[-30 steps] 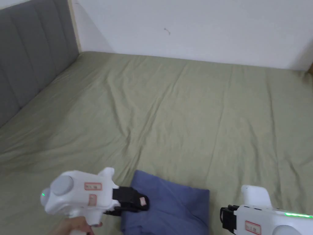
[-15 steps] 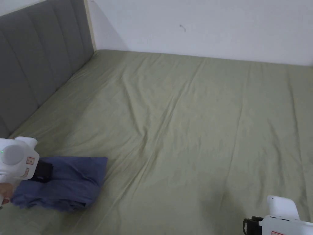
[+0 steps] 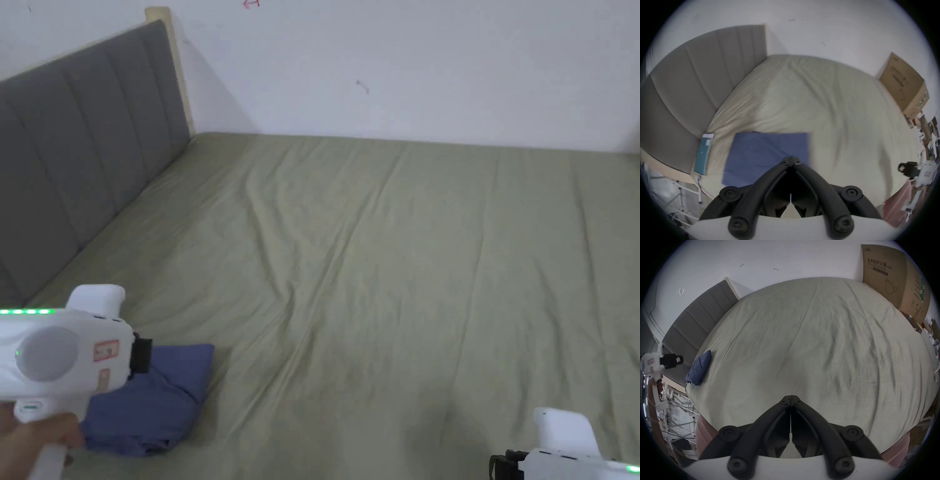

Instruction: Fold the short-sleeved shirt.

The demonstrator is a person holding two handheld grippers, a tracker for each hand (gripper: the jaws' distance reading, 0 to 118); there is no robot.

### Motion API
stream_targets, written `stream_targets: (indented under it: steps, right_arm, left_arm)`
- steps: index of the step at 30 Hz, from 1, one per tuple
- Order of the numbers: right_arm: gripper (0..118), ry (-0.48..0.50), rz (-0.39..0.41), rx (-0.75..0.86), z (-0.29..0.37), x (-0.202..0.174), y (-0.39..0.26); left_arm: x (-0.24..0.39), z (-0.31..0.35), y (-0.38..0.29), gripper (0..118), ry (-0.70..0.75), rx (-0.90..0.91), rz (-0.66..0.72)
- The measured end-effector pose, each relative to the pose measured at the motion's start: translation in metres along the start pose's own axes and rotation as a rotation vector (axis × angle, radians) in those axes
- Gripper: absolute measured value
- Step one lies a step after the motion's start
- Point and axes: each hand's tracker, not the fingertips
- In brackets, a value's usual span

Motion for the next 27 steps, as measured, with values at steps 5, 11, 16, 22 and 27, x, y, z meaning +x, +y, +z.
stream_targets:
  steps: [5,11,16,22,27]
  right_arm:
    - [0,-0.054,0.049,0.139,0.032,-0.001,0.004]
    - [0,-0.143,0.102,0.392,0.093,-0.005,0.02]
    - [0,-0.285,0.173,0.631,0.142,-0.018,0.033]
    - [0,-0.327,0.167,0.871,0.186,-0.028,0.024]
    - [0,-0.38,0.207,0.925,0.197,-0.033,0.018]
  left_arm:
    - [0.074,0.043,-0.011,0,-0.035,0.163,-0.01]
    - [0.154,0.092,-0.025,0,0.063,0.424,-0.03]
    - [0.191,0.126,-0.035,0,-0.094,0.635,0.006]
    - [0.233,0.156,-0.04,0,-0.05,0.736,-0.062]
    - [0.251,0.166,-0.049,0,-0.002,0.787,-0.105]
